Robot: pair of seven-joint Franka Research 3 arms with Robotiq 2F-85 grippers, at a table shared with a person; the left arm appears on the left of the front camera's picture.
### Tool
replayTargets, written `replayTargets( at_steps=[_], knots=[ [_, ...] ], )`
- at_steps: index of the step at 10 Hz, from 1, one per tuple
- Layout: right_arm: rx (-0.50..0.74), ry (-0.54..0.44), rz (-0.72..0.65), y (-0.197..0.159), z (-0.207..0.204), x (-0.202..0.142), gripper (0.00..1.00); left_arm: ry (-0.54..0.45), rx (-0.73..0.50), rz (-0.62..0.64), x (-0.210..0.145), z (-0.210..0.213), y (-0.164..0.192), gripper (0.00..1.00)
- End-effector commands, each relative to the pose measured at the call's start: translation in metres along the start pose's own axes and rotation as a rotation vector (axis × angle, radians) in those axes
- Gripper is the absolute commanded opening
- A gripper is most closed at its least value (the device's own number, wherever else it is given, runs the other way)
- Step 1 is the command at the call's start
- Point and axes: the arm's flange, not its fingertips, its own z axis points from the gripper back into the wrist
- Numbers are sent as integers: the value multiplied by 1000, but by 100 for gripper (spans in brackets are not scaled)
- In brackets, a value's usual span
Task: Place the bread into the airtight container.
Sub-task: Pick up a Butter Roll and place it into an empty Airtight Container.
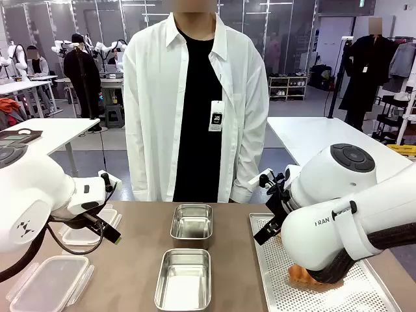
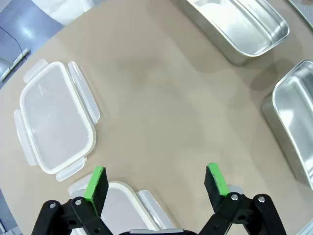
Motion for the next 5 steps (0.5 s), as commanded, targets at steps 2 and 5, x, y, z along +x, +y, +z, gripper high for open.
replayTargets(
  at_steps=[2, 5],
  knots=[
    [0, 0, 0, 0, 0, 0, 100, 0, 0, 0, 0, 0, 0, 100],
    [0, 0, 0, 0, 0, 0, 100, 0, 0, 0, 0, 0, 0, 100]
  ],
)
